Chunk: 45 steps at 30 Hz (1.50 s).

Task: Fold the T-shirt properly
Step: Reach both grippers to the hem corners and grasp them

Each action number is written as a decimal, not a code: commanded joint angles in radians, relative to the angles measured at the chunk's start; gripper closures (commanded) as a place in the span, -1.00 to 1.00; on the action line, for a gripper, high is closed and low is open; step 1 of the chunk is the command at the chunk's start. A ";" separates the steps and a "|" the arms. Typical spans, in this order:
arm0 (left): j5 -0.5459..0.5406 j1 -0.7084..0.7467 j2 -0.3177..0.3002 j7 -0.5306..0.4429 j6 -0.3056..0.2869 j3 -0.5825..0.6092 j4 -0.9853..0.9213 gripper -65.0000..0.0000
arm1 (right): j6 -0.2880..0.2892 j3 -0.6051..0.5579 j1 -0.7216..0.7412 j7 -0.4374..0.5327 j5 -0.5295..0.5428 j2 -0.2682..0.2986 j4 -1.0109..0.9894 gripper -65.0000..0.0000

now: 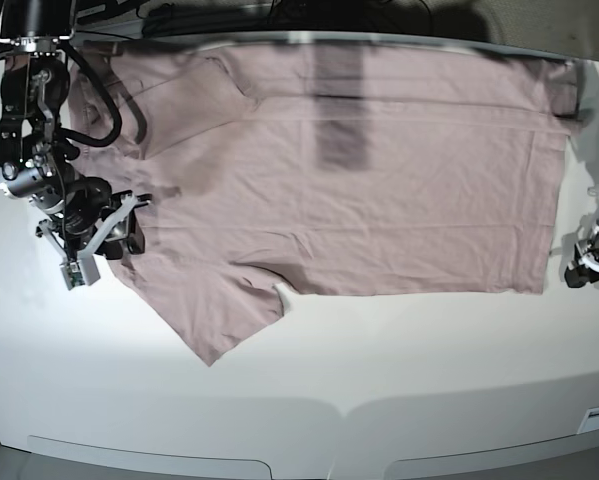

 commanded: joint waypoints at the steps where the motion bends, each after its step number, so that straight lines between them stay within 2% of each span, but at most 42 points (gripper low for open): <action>1: 0.014 -0.048 -0.012 -0.026 -0.011 0.000 -0.007 0.20 | 0.003 0.006 0.016 0.016 0.008 0.015 0.015 0.34; 5: 0.085 -0.068 0.037 -0.038 -0.011 0.001 -0.033 0.22 | 0.003 0.006 0.016 0.014 0.008 0.015 0.015 0.34; 9: 0.268 -0.047 0.090 -0.128 -0.011 0.001 -0.034 0.22 | 0.003 0.006 0.016 0.011 0.008 0.016 0.015 0.34; 11: 0.317 -0.035 0.103 -0.150 -0.011 0.001 -0.034 0.22 | 0.003 0.006 0.016 0.010 0.008 0.018 0.015 0.34; 19: 0.315 -0.009 0.140 -0.075 -0.011 0.001 -0.046 0.22 | 0.003 0.006 0.018 0.011 0.009 0.023 0.015 0.34; 22: 0.316 0.012 0.151 -0.080 -0.011 0.001 -0.046 0.24 | 0.003 0.006 0.019 0.014 0.009 0.024 0.015 0.34; 24: 0.316 0.018 0.149 -0.080 -0.011 0.001 -0.046 0.39 | 0.003 0.006 0.019 0.024 0.009 0.023 0.015 0.34; 27: 0.309 0.017 0.137 -0.080 -0.011 0.000 -0.046 0.91 | 0.003 0.006 0.019 0.085 0.008 0.023 0.015 0.34; 28: 0.291 0.017 0.132 -0.080 -0.011 0.000 -0.046 1.00 | 0.003 0.006 0.019 0.109 0.008 0.023 0.015 0.34; 32: 0.217 0.017 0.123 -0.059 -0.011 0.000 -0.046 1.00 | 0.003 0.006 0.031 0.164 0.006 0.023 0.014 0.34; 35: 0.203 0.017 0.127 -0.053 -0.011 0.000 -0.046 1.00 | 0.003 -0.002 0.091 0.151 0.001 0.023 -0.023 0.34; 38: 0.203 0.017 0.128 -0.053 -0.011 0.000 -0.046 1.00 | 0.003 -0.059 0.204 0.147 -0.021 0.023 -0.148 0.33; 41: 0.203 0.017 0.128 -0.055 -0.011 0.000 -0.046 1.00 | 0.004 -0.175 0.351 0.146 -0.024 0.023 -0.329 0.33; 43: 0.203 0.017 0.127 -0.060 -0.011 0.000 -0.046 1.00 | 0.004 -0.263 0.460 0.137 -0.071 0.017 -0.455 0.32; 45: 0.203 0.017 0.128 -0.066 -0.011 0.000 -0.046 1.00 | 0.004 -0.346 0.568 0.118 -0.106 0.006 -0.579 0.19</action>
